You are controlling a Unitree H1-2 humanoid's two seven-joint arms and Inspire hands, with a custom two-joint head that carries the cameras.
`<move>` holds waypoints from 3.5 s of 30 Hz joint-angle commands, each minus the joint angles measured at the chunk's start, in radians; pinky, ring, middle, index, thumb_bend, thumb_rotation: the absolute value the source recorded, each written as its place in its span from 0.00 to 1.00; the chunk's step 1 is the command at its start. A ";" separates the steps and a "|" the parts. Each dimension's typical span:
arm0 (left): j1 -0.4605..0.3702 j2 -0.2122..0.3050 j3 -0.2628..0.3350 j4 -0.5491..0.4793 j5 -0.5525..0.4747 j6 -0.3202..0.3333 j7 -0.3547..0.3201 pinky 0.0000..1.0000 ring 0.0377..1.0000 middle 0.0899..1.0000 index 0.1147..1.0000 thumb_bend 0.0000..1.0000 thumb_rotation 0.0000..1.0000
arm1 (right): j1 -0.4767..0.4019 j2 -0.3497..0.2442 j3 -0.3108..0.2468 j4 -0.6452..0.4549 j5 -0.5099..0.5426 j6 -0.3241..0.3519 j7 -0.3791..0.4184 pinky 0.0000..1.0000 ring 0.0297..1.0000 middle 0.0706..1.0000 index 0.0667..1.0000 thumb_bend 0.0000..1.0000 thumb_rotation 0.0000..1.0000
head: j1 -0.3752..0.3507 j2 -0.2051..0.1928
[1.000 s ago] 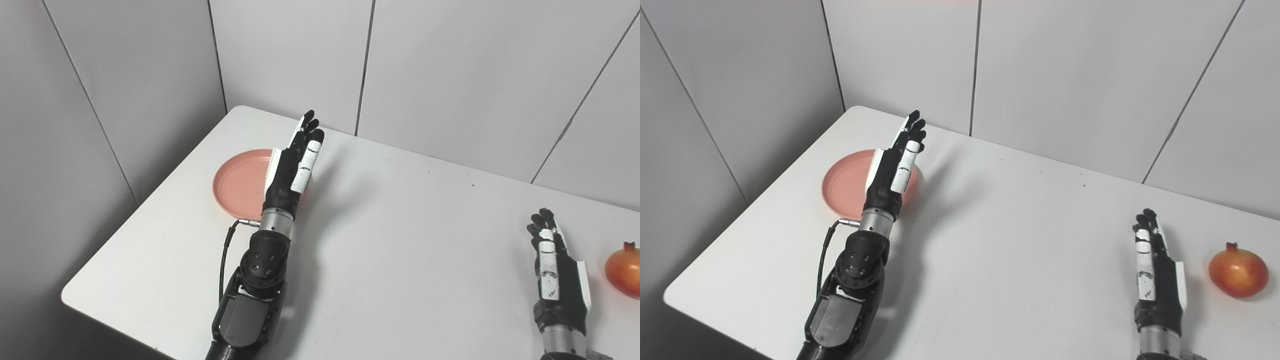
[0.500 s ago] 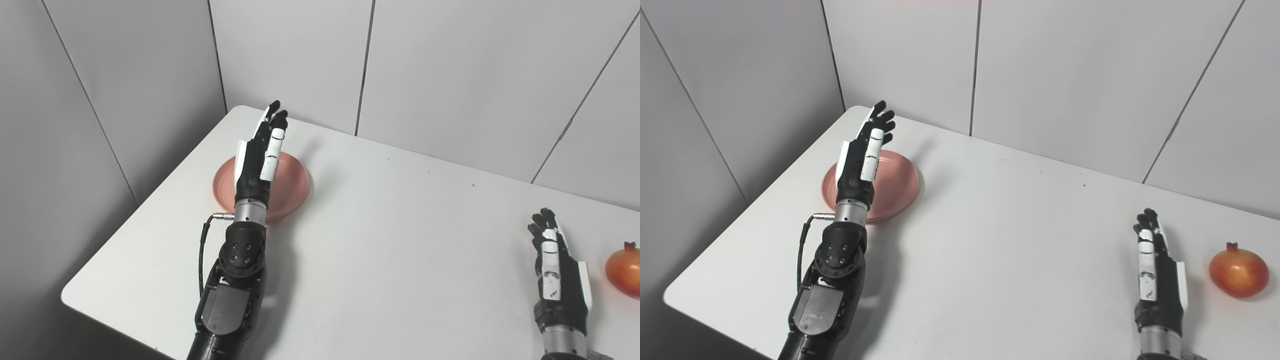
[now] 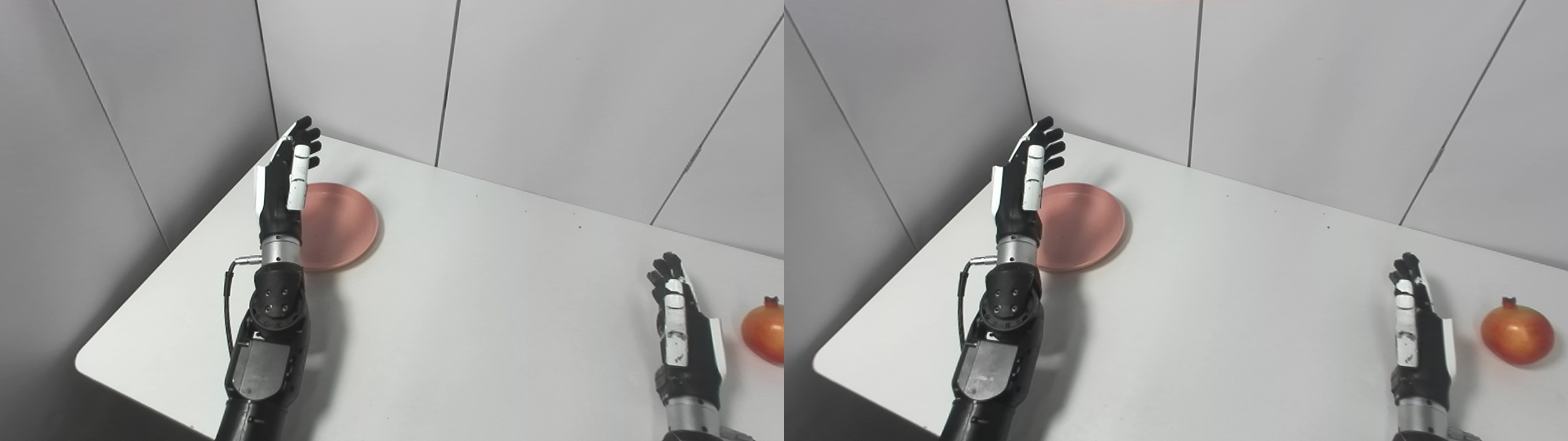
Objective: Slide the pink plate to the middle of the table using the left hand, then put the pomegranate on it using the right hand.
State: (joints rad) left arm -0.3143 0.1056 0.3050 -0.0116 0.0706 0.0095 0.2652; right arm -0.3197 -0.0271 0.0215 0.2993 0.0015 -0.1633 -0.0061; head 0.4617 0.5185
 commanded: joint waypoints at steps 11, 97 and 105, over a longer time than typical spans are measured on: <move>-0.048 0.034 0.022 0.015 -0.015 -0.030 0.025 0.78 0.79 0.80 0.79 0.65 1.00 | 0.025 -0.010 -0.002 0.039 -0.009 -0.025 0.006 0.99 0.94 0.93 0.93 0.50 0.98 | -0.004 -0.003; -0.031 0.133 0.019 0.327 -0.028 -0.092 0.079 0.86 0.88 0.88 0.88 0.60 1.00 | 0.033 -0.009 -0.005 0.026 -0.016 -0.031 0.004 0.98 0.93 0.92 0.92 0.47 0.98 | 0.015 0.003; -0.035 0.135 -0.006 0.378 -0.039 -0.131 0.045 0.89 0.90 0.91 0.90 0.62 1.00 | 0.033 -0.005 -0.007 0.030 -0.024 -0.031 -0.004 0.96 0.92 0.92 0.92 0.48 0.97 | 0.015 0.003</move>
State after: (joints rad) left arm -0.3257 0.2268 0.3093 0.3624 0.0270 -0.0804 0.3218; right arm -0.3242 -0.0336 0.0177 0.3023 -0.0206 -0.1728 -0.0080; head 0.4771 0.5200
